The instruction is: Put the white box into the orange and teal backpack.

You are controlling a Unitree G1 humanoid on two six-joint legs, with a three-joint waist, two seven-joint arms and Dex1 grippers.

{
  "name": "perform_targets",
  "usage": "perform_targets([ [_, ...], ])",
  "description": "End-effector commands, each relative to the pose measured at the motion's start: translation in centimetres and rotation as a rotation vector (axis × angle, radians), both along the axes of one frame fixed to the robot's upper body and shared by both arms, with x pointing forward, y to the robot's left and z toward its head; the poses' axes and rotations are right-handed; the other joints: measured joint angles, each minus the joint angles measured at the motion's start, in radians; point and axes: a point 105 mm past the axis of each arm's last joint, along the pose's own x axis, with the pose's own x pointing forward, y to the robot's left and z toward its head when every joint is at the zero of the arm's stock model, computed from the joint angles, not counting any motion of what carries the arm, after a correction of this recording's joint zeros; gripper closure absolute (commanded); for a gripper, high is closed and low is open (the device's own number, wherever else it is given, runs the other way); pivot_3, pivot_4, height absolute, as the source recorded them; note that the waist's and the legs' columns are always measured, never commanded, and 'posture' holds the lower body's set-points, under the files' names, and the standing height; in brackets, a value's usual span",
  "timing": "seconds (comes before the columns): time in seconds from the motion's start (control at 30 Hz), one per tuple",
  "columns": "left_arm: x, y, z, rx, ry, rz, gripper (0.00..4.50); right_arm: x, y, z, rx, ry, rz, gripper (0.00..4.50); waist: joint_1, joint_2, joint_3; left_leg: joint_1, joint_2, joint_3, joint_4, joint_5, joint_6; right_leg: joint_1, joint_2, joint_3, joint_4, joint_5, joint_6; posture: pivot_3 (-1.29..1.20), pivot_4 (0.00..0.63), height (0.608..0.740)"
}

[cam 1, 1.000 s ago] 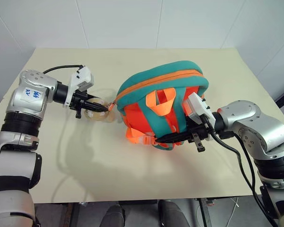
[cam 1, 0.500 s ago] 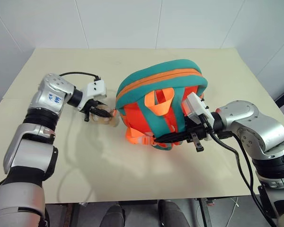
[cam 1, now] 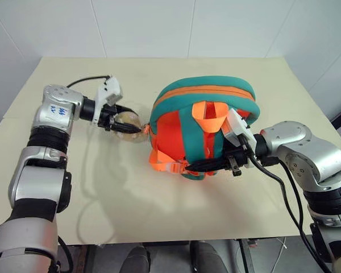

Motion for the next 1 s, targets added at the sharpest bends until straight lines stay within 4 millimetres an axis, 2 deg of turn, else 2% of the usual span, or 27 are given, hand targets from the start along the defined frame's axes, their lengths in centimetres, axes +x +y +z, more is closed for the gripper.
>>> perform_targets([
  [0.03,-1.4,0.6,2.5,-0.061,-0.059,-0.010,0.06,0.2,-0.7,1.8,0.038,-0.041,-0.042,1.55,0.000,0.000,0.000,0.000,0.000,0.000,0.000,0.000,0.000,0.000,0.000,0.000,0.000,0.000,0.000,0.00,0.150,0.740],
  [0.2,-3.1,2.3,3.3,-0.094,-0.071,0.032,0.00,0.7,-2.0,2.7,0.064,-0.045,-0.116,0.03,-0.001,0.000,0.000,0.000,0.000,0.000,0.000,0.000,0.000,0.000,0.000,0.000,0.001,0.000,0.000,0.00,0.150,0.740],
  [0.27,-3.8,3.0,3.5,-0.109,-0.071,0.053,0.00,0.9,-2.8,3.0,0.072,-0.035,-0.156,0.03,0.000,0.000,0.000,0.000,0.000,0.000,0.000,0.000,0.000,0.000,0.000,0.000,0.001,0.000,0.000,0.00,0.150,0.740],
  [0.33,-4.9,4.5,3.7,-0.142,-0.069,0.093,0.00,1.0,-4.4,2.9,0.061,-0.019,-0.214,0.03,0.000,0.000,0.000,0.000,0.000,0.000,0.000,-0.001,0.001,0.000,0.000,0.000,0.001,0.000,0.000,0.00,0.150,0.740],
  [0.5,-6.7,7.2,2.8,-0.166,-0.045,0.184,0.00,1.0,-7.8,2.1,0.009,0.007,-0.329,0.03,0.003,0.000,0.000,0.001,0.000,0.001,0.000,-0.002,0.002,0.000,0.000,0.000,0.000,0.000,0.000,0.00,0.150,0.740],
  [0.7,-8.2,11.2,1.6,-0.227,-0.023,0.329,0.00,1.2,-13.3,1.7,-0.096,-0.003,-0.486,0.03,0.001,0.000,0.000,0.002,0.001,0.002,0.001,-0.004,0.006,0.001,0.000,0.000,0.000,0.000,-0.001,0.00,0.150,0.740],
  [0.87,-8.9,12.5,1.8,-0.331,-0.069,0.380,0.00,1.6,-17.6,1.6,-0.169,-0.043,-0.601,0.03,0.001,0.000,0.000,0.003,0.001,0.004,0.001,-0.005,0.006,0.002,0.000,0.001,0.000,0.000,-0.001,0.00,0.150,0.740],
  [1.0,-9.3,12.5,2.4,-0.429,-0.140,0.346,0.00,2.6,-18.4,2.5,-0.103,-0.112,-0.647,0.03,0.000,0.001,0.000,0.004,0.002,0.006,0.001,-0.005,0.006,0.002,0.000,0.002,0.000,0.001,-0.002,0.00,0.150,0.740],
])
